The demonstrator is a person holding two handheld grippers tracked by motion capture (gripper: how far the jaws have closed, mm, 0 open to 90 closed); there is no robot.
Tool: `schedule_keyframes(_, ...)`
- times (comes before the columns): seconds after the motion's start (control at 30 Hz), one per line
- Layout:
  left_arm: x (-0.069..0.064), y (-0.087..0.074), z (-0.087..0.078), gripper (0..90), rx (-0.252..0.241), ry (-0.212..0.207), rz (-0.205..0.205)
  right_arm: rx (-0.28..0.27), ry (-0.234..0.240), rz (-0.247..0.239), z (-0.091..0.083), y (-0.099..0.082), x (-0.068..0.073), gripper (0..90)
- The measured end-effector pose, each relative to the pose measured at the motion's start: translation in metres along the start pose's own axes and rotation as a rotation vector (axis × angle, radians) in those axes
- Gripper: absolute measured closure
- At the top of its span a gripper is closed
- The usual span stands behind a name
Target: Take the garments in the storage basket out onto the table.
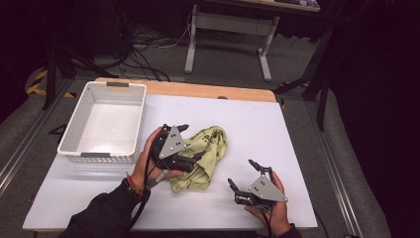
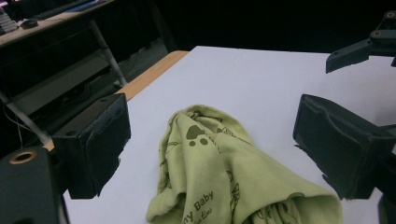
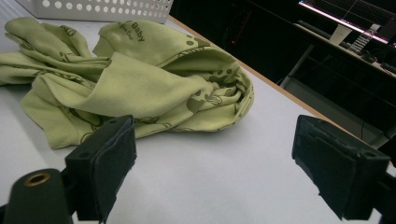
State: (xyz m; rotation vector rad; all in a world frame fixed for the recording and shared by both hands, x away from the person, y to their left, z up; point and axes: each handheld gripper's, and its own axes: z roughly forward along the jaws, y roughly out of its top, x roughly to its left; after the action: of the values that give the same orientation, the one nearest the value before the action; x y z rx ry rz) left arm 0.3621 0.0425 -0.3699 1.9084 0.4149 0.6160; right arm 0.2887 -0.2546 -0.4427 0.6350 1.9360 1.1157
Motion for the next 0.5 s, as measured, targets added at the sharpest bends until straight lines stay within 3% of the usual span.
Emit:
schedule_keyframes(0.33, -0.001, 0.003, -0.008, 10.8, -0.006, 0.011, 0.075, -0.005, -0.002, 0.002, -0.002, 0.001, -0.001, 14.7)
schedule_keyframes(0.5, -0.002, 0.005, -0.011, 10.8, -0.014, 0.015, 0.091, -0.016, 0.001, -0.006, -0.004, 0.003, 0.001, 14.7)
